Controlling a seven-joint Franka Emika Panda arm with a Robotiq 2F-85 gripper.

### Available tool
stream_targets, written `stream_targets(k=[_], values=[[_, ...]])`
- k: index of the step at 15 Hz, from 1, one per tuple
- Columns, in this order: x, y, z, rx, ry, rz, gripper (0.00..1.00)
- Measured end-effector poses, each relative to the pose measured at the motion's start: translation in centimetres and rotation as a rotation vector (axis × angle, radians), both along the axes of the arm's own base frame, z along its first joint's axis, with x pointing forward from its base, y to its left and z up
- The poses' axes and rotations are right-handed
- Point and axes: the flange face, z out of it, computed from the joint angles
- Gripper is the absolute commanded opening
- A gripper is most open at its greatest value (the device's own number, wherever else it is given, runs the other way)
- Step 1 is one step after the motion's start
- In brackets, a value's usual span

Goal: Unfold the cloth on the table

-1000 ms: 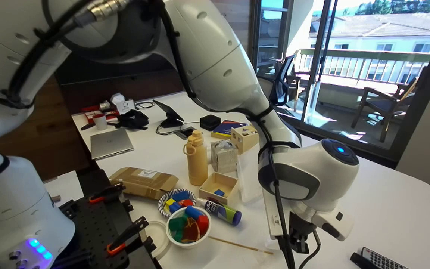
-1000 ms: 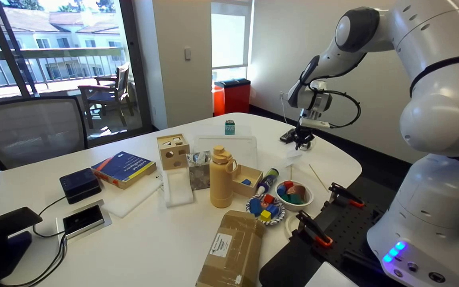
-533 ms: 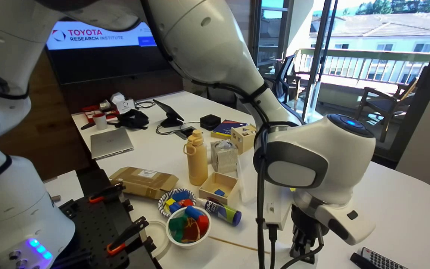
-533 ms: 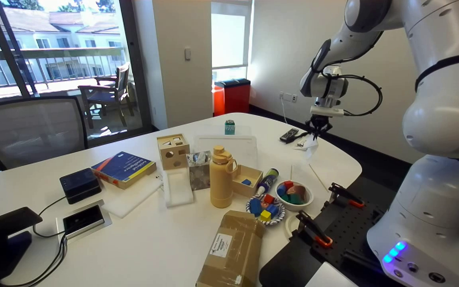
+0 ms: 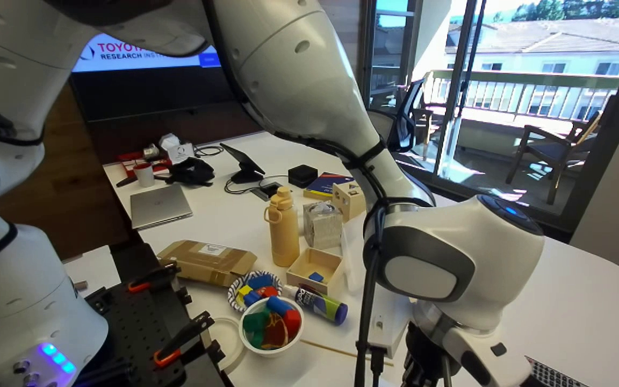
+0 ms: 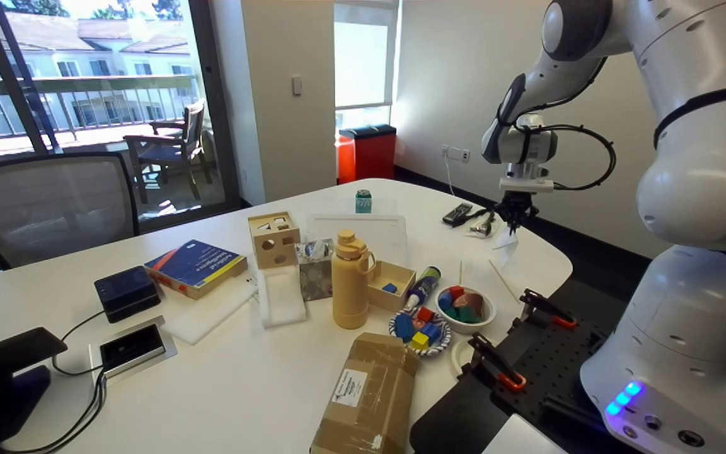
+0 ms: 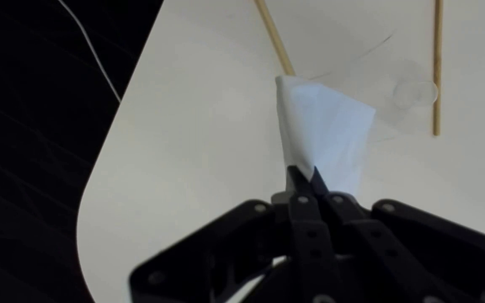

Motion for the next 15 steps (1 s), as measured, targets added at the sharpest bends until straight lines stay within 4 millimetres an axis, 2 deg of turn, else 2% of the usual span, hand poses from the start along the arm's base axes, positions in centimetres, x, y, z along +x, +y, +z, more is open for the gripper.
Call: stream_targets(k=[4,7,11,15], values=[[-1.9,-1.4,-2.7,0.024,0.028,0.033,0.0],[-1.9,-2.5,-3.9,0.023,0.018,0.075,0.0],[0.7,-2.8,-3.4,0.007,-0.036,0.14,0.0],[4.5,-1.8,-3.2,0.004,-0.086,0.187,0.0]])
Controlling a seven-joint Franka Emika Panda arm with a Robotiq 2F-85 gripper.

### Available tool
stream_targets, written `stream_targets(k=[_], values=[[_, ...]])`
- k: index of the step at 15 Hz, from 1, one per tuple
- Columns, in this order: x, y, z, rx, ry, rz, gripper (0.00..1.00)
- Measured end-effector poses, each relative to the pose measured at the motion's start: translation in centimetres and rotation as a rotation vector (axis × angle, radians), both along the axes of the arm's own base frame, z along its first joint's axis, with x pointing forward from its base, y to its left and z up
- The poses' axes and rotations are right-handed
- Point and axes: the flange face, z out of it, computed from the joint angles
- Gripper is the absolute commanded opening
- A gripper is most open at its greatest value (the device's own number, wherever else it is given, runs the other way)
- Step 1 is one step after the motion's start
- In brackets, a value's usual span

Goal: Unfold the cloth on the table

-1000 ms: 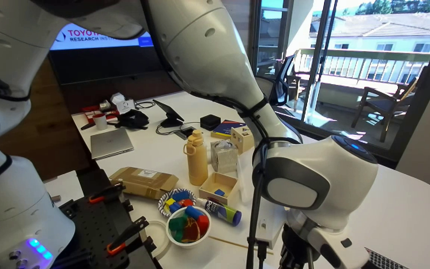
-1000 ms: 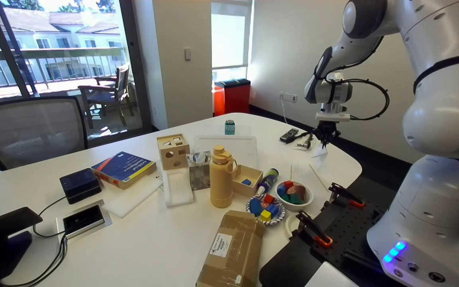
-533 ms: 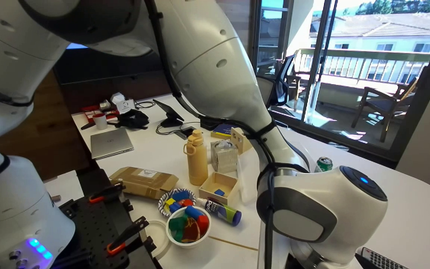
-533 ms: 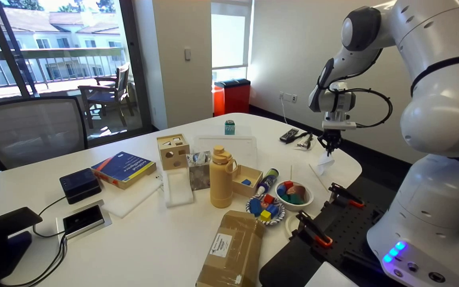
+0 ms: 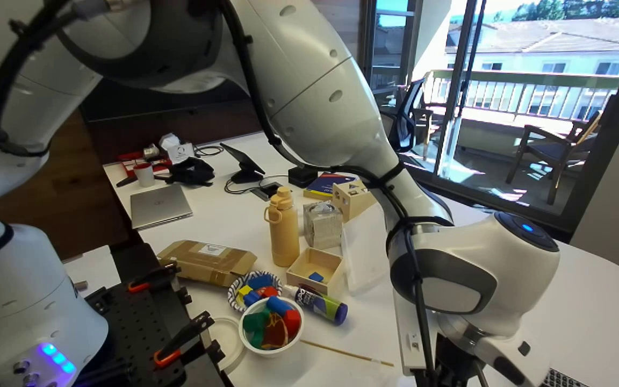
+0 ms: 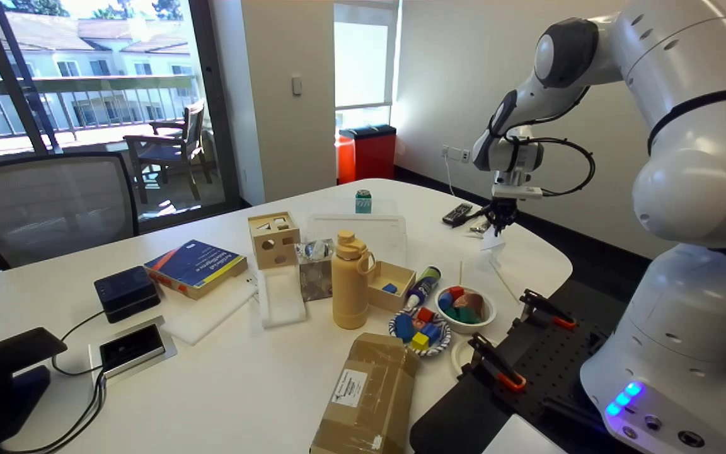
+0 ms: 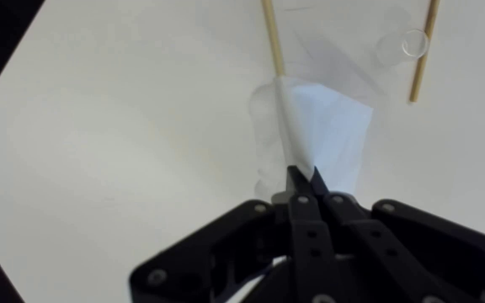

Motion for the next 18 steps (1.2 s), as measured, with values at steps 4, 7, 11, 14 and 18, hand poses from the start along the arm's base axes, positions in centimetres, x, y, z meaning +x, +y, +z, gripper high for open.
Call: stream_targets(k=[4,7,11,14,18], values=[[2.7,1.4,-1.9,0.018,-0.021,0.037,0.41],[3.9,2.4,-4.1,0.038,-0.023,0.067,0.62],[5.2,3.5,-6.3,0.059,-0.033,0.107,0.93],[5.7,3.8,-7.0,0.067,-0.041,0.124,1.0],[5.9,3.9,-7.4,0.076,-0.052,0.147,1.0]])
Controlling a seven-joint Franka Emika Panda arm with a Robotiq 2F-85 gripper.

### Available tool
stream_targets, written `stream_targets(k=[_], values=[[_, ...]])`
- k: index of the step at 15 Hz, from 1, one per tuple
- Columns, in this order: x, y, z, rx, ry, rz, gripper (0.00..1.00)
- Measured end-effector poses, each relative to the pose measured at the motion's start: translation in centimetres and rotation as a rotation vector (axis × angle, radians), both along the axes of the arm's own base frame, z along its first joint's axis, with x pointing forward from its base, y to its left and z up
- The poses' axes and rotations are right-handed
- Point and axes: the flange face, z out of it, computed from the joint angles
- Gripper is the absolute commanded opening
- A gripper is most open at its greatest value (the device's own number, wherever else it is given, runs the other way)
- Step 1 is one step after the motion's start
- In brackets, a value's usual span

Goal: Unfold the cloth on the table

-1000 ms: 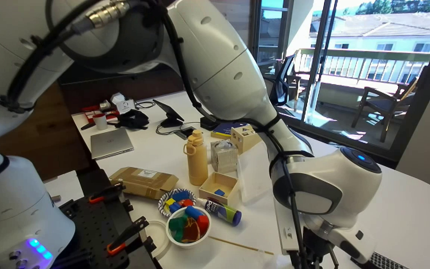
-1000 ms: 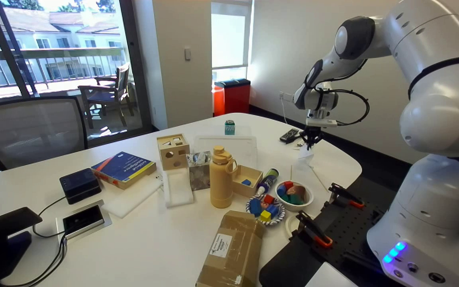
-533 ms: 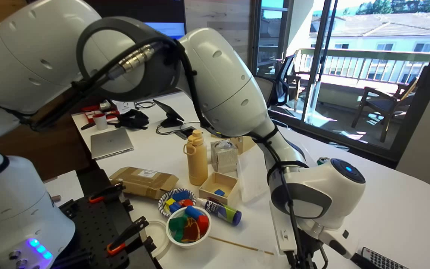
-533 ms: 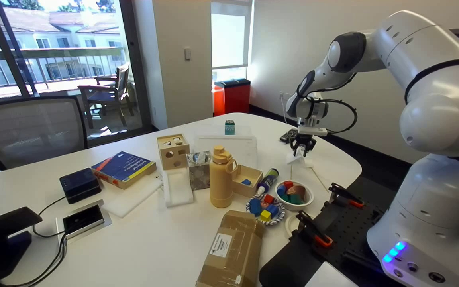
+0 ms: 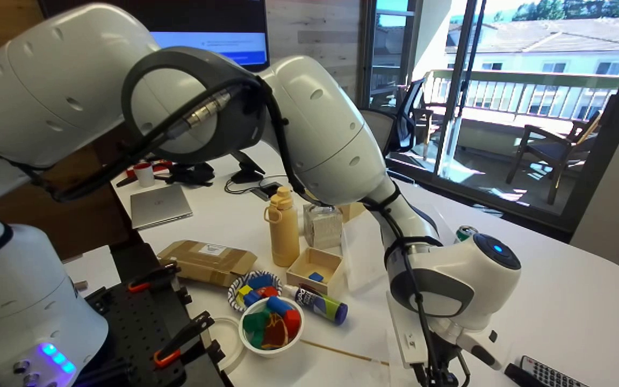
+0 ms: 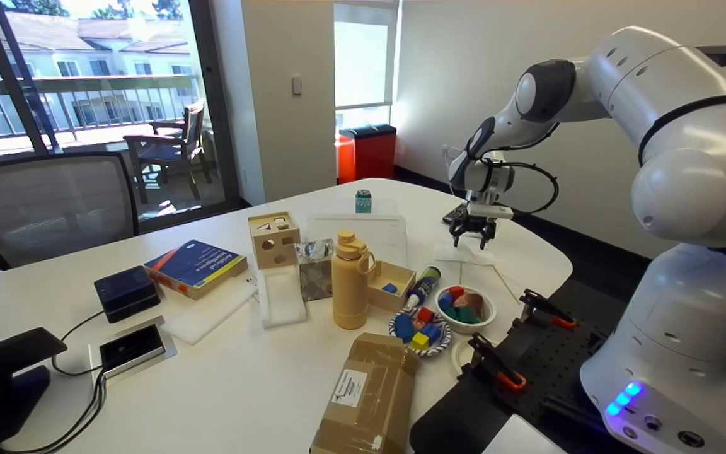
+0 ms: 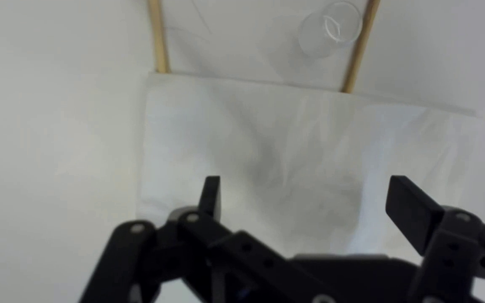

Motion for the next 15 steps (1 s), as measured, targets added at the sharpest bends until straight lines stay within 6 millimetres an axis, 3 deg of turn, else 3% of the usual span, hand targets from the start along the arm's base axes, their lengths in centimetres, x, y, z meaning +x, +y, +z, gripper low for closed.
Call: stream_targets(k=[3,10,15], values=[[-0.5,-1.0,0.3,0.012,-0.021,-0.034,1.0],[-4.6,-6.0,1.0,0.041,-0.062,-0.19,1.0],[-5.2,-7.0,1.2,0.032,-0.058,-0.254,1.0]])
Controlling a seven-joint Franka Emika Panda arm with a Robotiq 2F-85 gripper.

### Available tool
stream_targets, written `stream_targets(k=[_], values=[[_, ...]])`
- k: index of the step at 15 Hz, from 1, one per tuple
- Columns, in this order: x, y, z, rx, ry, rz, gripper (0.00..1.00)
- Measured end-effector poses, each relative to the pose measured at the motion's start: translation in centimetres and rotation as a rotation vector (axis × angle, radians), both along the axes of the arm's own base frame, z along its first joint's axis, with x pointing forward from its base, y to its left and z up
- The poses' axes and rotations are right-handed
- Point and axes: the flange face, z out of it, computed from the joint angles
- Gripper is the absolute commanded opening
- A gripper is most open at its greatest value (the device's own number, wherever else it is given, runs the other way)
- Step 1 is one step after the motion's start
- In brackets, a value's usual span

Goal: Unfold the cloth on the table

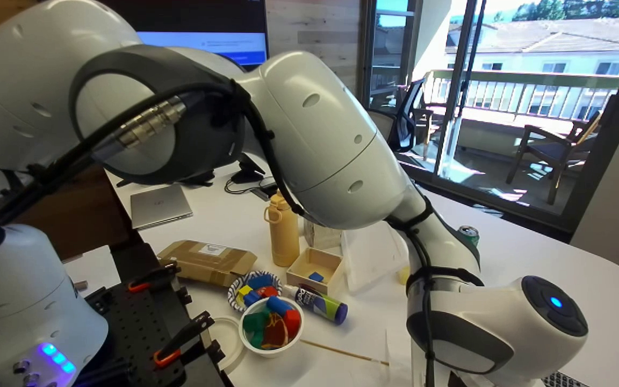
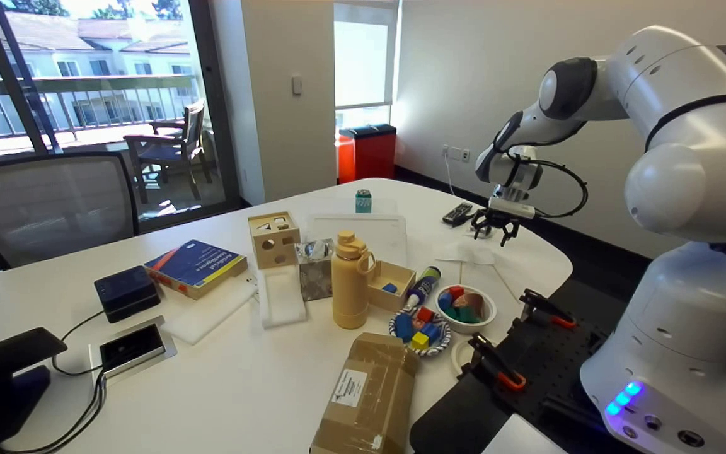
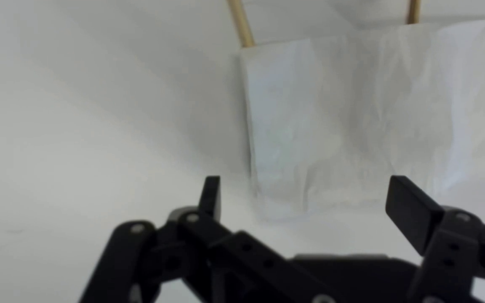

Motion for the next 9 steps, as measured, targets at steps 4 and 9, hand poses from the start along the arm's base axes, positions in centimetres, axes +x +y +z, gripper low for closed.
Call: stream_targets(k=[4,9], values=[[0.5,-0.3,-0.1,-0.004,0.002,-0.038,1.0],[1.1,-0.4,-1.0,-0.012,-0.001,-0.037,0.86]])
